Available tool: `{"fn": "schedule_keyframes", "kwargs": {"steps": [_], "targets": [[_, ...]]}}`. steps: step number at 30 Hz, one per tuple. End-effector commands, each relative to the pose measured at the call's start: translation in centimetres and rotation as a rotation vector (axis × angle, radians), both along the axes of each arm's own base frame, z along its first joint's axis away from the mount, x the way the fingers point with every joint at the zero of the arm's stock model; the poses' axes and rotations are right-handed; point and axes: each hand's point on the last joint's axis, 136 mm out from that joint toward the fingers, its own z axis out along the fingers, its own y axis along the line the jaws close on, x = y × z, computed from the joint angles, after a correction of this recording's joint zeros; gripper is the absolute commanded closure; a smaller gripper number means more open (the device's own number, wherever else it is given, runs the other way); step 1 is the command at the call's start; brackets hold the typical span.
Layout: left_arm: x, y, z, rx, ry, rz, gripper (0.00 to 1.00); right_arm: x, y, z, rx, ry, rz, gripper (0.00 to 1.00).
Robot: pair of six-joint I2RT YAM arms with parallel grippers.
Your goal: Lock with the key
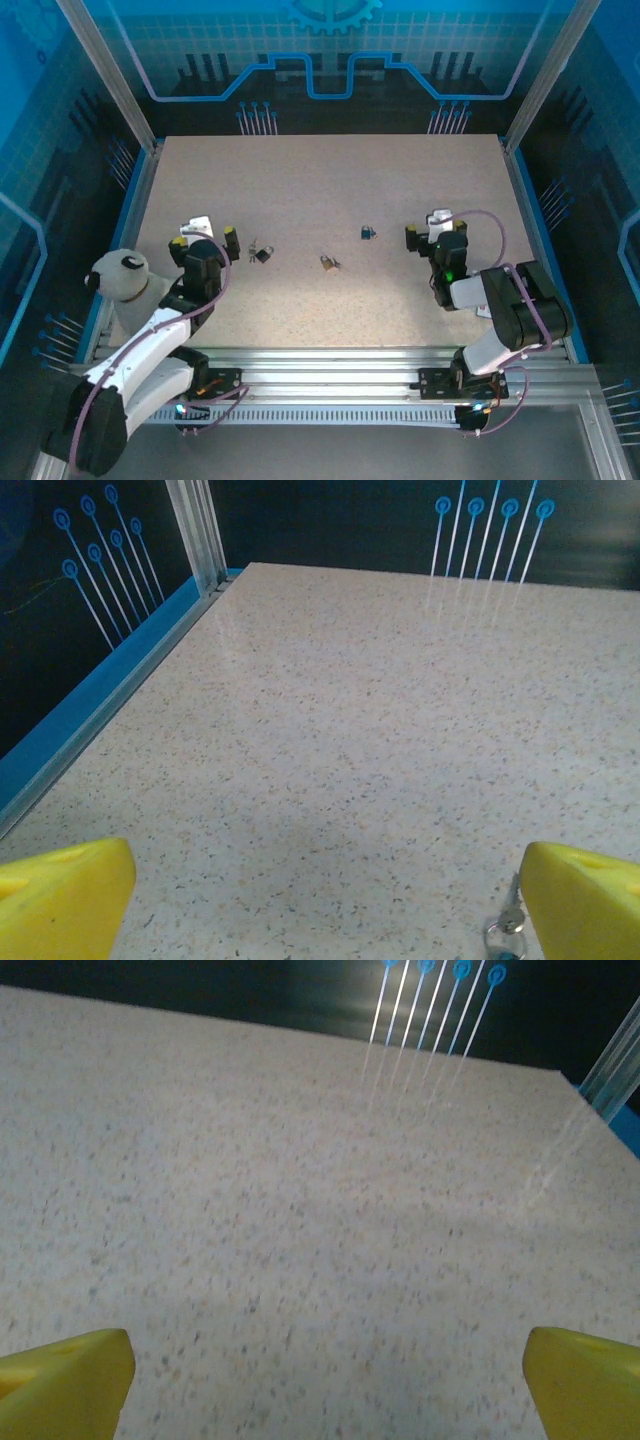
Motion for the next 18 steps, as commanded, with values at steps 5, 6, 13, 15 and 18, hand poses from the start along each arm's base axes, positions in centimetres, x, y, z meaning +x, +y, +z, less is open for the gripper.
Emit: {"fn": "schedule_keyframes", "kwargs": {"steps": [5, 6, 13, 15, 18], "targets": [[2.5, -0.4, 0.2, 0.06, 0.015, -0.13, 0.01, 0.5, -0.7, 0.6, 0.029, -0.004, -0.018, 0.0], [2.7, -0.5, 0.0, 0.074, 0.022, -0.157, 0.01, 0.5, -0.7, 0.5, 0.029, -0.003, -0.017, 0.0], [4.2, -3.7, -0.8, 0.061, 0.021, -0.464, 0.01, 0.5, -0.7, 0.5, 0.028, -0.001, -0.017, 0.0], [4.4, -3.4, -1.0, 0.035, 0.017, -0.442, 0.01, 0.5, -0.6, 0.5, 0.028, -0.003, -0.016, 0.0], [4.7, -2.7, -1.4, -0.033, 0.001, -0.391, 0.01, 0.5, -0.7, 0.5, 0.029, -0.002, -0.018, 0.0]]}}
